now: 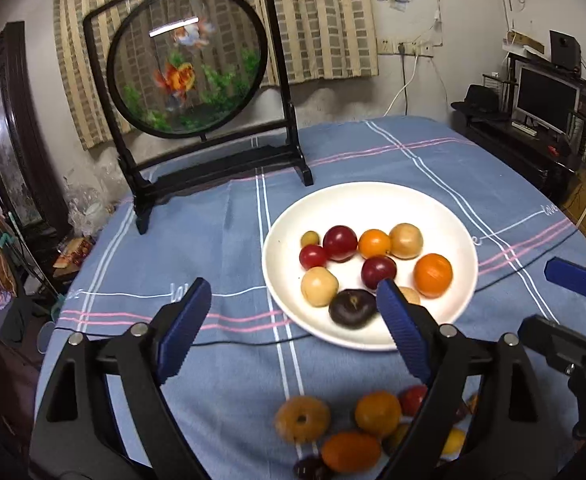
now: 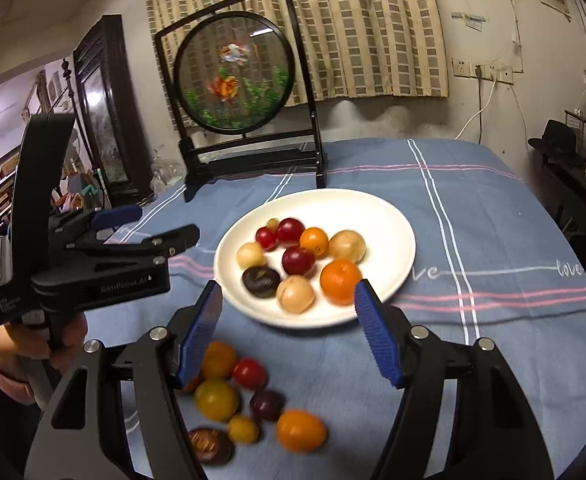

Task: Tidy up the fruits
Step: 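Carry both fruits to the white plate and open both tools, then grasp a dark brown mottled fruit with the right tool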

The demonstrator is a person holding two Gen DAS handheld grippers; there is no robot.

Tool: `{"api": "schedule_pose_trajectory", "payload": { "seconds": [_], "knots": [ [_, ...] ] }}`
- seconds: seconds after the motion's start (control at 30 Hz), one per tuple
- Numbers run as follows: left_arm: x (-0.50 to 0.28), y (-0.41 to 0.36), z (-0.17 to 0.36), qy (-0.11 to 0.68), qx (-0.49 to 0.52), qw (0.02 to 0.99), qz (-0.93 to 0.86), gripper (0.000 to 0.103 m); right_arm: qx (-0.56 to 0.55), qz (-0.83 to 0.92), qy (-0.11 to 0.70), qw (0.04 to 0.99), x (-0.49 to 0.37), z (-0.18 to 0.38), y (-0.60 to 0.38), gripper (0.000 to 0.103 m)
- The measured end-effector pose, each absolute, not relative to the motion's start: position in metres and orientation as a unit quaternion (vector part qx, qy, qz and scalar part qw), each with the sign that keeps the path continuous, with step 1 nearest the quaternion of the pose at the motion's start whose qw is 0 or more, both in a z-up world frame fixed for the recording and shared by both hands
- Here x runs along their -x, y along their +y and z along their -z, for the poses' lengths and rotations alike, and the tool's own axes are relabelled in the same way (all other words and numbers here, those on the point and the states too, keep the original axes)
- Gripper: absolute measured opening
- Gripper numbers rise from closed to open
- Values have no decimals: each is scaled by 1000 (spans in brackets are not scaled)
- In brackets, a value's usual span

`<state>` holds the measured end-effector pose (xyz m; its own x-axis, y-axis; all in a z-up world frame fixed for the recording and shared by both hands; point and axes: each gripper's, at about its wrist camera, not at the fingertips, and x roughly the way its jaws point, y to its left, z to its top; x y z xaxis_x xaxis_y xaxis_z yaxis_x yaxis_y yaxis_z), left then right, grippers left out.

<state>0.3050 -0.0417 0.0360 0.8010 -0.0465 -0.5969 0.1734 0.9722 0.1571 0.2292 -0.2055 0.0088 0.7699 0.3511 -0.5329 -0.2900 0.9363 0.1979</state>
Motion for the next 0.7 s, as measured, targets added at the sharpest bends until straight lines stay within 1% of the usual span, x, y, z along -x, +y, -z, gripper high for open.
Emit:
{"api": "schedule_pose_trajectory", "payload": {
  "seconds": [0.13, 0.23, 0.4, 0.53, 0.7],
  "knots": [
    [-280, -36, -39, 305, -97, 945, 65, 90, -41, -171, 299, 938, -198, -4, -199, 69],
    [-260, -21, -33, 309, -80, 945, 66, 94, -23, -173, 314, 933, -179, 9, -191, 69],
    [-244, 1, -2, 340, -77, 937, 32, 95, -15, -182, 346, 920, -159, 37, -179, 69],
    [-240, 26, 29, 385, -37, 922, 14, 95, -11, -197, 375, 906, -156, 55, -164, 69],
    [-238, 43, 46, 403, -13, 915, 4, 95, 20, -209, 393, 895, -157, 65, -140, 69]
  ]
}}
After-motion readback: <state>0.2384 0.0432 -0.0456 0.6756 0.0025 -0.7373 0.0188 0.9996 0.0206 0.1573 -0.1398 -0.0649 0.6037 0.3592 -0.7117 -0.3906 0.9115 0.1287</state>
